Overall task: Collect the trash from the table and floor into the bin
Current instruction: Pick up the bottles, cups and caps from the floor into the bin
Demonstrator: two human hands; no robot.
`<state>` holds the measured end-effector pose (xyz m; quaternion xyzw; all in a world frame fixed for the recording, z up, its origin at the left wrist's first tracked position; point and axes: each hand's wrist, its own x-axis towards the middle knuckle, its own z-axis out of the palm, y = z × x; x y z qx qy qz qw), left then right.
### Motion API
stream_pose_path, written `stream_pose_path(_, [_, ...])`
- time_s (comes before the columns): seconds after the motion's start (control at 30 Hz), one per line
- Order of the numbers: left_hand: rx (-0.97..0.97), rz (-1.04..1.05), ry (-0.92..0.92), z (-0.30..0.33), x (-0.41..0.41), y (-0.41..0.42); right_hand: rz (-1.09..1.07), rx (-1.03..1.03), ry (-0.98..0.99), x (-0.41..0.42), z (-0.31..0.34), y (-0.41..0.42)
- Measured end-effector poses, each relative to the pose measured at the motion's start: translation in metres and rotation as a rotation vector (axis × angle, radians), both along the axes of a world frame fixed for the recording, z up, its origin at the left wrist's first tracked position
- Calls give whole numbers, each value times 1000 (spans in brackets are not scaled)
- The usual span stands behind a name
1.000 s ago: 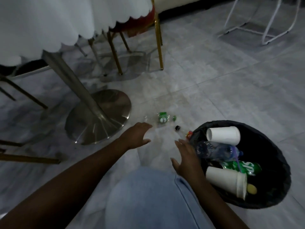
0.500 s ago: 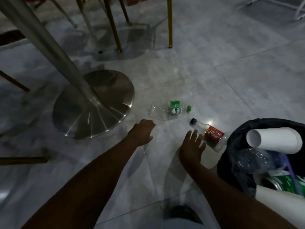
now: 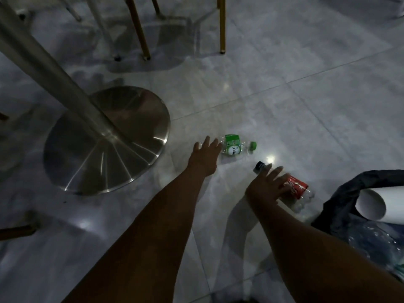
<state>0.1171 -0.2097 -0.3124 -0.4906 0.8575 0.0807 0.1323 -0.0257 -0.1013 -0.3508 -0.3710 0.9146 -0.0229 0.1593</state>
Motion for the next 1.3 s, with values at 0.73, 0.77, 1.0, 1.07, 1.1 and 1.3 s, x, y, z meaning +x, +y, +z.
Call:
stream_pose_path(0.73, [-291, 56, -101, -6, 59, 58, 420, 355, -96, 66, 22, 33])
stream_pose_path(0.77, [-273, 91, -120, -1, 65, 65, 436, 351, -124, 72, 25, 37])
stream_pose_path(1.0, [-162, 194, -144, 8, 96, 111, 636, 315, -152, 89, 38, 85])
stream_pose_path(1.07, [-175, 220, -90, 7, 103, 116, 632, 304, -199, 91, 40, 95])
stream_pose_path(1.1, [-170, 261, -57, 7, 107, 119, 620, 312, -230, 90, 43, 100])
stream_pose_path(1.3, [-187, 355, -9, 28, 114, 141, 599, 207, -269, 89, 74, 122])
